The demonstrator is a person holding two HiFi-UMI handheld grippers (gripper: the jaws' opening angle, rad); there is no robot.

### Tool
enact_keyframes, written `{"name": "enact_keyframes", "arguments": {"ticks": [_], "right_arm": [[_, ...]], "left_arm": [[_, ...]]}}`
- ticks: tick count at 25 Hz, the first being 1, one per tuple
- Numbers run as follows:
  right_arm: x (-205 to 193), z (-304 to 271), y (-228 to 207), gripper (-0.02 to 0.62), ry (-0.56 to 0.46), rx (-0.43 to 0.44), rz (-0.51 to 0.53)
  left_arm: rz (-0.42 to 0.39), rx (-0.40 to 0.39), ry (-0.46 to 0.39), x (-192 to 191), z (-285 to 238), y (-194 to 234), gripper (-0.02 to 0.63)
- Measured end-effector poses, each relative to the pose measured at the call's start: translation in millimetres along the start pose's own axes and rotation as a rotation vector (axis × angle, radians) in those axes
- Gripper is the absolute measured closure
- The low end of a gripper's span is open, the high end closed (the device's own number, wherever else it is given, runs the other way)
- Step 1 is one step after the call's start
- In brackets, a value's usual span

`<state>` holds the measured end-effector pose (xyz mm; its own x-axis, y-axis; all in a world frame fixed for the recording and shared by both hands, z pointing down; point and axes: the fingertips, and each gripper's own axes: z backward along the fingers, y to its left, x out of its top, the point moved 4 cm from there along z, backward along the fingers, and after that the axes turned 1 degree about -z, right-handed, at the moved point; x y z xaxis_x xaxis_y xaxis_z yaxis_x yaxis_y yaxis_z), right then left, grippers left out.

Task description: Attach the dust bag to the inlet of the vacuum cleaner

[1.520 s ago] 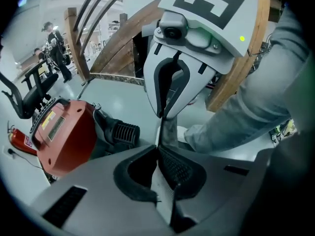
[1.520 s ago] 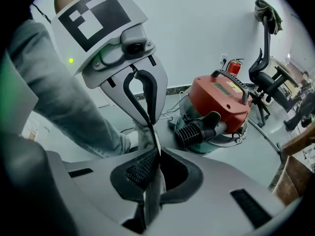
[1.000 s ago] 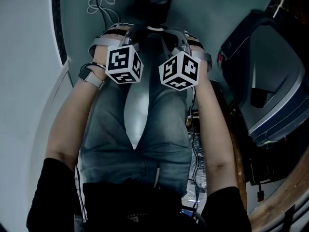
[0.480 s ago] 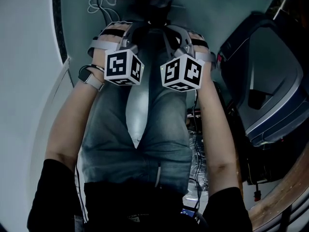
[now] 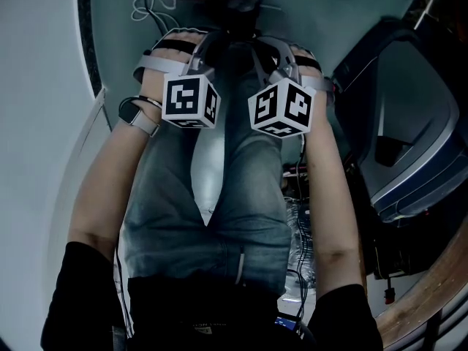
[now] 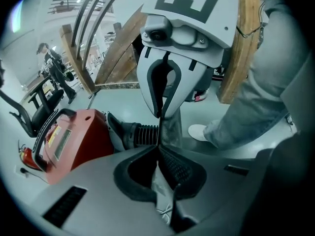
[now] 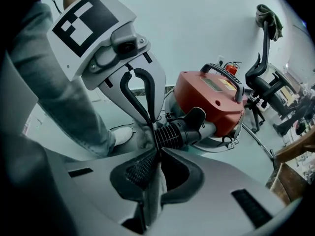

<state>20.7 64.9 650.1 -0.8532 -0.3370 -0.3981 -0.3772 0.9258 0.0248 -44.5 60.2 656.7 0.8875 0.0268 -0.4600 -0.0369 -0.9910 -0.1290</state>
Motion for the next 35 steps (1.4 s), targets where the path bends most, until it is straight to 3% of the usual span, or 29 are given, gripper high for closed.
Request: {"name": "enact_keyframes", "arguments": {"ticks": [8, 13, 19, 21, 26, 29, 35], "right_arm": [[-6, -3, -8, 0.557, 0.108, 0.085, 0.094], [-4, -6, -9, 0.558, 0.137, 0.076, 0.164], [13, -3, -13, 0.558, 0.122, 0.048, 0.202], [14, -4, -13, 0.558, 0.112, 0.058, 0.182], [2, -3, -13, 0.558, 0.093, 0.042, 0.051], [3, -2, -13, 0.558, 0.082, 0.013, 0.019], [20, 0, -20, 0.558, 0.089, 0.003, 0.089]], "left_arm": [[0.003, -0.009, -0.011, 4, -3, 1, 0.584], [0.001, -0.013, -0.017, 2, -5, -1, 0.585], [0.185, -0.024, 0.032, -6, -7, -6, 0.584], [0.204, -0.009, 0.041, -7, -3, -4, 0.586], [0.074, -0.017, 0.073, 2, -1, 7, 0.586], [0.05, -0.034, 0.079, 1, -2, 9, 0.586], [0.209, -0.034, 0.074, -7, 0, 6, 0.586]]}}
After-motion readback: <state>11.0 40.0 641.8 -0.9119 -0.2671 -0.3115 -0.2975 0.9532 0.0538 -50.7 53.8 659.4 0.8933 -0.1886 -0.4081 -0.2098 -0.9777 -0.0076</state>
